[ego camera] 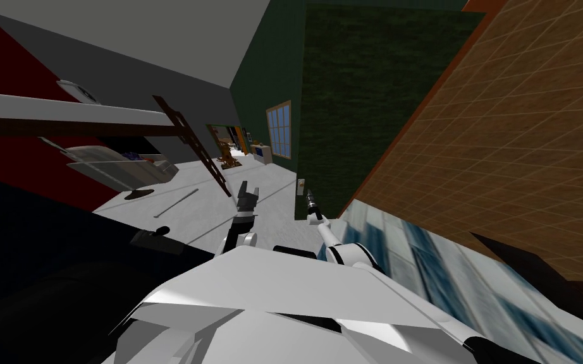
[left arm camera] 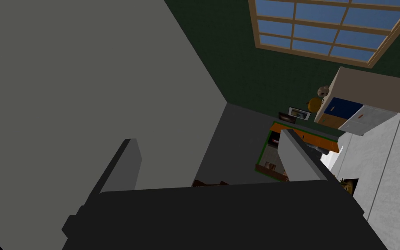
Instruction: Push the door open
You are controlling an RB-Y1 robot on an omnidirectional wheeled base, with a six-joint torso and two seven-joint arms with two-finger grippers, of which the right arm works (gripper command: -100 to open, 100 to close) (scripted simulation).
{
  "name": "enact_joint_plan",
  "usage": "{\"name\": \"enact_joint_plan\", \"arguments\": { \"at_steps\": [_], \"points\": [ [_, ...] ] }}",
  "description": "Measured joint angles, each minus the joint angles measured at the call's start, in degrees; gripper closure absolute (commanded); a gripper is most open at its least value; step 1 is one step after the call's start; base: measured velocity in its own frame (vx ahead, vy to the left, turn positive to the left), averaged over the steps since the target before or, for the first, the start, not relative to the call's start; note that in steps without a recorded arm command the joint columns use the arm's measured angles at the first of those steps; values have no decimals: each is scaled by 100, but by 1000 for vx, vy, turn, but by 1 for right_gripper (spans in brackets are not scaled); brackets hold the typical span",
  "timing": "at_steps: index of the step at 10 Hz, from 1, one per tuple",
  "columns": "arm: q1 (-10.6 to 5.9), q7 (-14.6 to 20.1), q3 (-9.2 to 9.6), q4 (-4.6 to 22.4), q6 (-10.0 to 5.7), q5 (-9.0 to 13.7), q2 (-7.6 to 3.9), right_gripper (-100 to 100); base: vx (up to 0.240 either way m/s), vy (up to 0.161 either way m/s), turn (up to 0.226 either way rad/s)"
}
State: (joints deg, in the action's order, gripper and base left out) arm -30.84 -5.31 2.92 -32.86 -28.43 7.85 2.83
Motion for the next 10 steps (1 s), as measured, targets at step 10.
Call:
{"name": "enact_joint_plan", "arguments": {
  "at_steps": [10],
  "points": [
    [-12,21,207,20,-22,98,-313,-100,19,17,-49]
  ]
}}
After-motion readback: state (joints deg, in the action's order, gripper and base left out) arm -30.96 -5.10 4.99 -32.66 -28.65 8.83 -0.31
